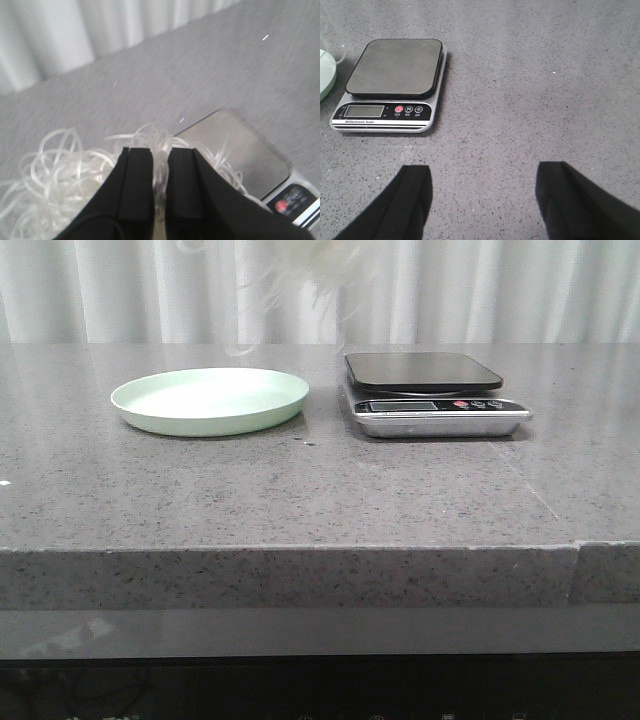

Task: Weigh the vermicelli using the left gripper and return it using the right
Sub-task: 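Lift the vermicelli with the left gripper and carry it toward the scale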

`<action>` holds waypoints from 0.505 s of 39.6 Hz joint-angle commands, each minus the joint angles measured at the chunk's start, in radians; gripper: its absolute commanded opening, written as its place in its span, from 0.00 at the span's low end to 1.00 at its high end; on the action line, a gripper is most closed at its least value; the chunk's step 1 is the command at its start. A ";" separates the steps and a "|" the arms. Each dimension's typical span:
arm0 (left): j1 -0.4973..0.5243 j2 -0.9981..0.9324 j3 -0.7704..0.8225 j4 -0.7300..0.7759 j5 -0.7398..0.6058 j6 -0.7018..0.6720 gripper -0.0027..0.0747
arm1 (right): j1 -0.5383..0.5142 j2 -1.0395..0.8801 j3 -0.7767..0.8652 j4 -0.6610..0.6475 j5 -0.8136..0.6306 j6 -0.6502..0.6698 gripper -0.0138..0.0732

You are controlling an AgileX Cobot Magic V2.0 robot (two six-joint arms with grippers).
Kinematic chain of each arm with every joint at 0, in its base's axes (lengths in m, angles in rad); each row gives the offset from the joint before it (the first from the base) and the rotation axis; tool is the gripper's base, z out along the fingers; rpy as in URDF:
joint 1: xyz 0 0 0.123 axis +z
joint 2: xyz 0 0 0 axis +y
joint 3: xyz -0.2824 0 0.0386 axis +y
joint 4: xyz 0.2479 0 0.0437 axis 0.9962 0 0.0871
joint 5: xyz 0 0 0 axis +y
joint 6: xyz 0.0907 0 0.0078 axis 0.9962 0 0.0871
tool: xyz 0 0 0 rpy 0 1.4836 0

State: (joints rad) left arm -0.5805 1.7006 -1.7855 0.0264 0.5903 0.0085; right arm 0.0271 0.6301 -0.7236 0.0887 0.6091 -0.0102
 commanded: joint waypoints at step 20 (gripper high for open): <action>-0.110 0.307 -0.377 0.033 -0.166 -0.001 0.24 | -0.005 0.008 -0.027 -0.006 -0.065 -0.008 0.80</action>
State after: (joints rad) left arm -0.6839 2.0360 -2.0938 0.0608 0.5606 0.0085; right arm 0.0271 0.6301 -0.7236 0.0887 0.6091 -0.0102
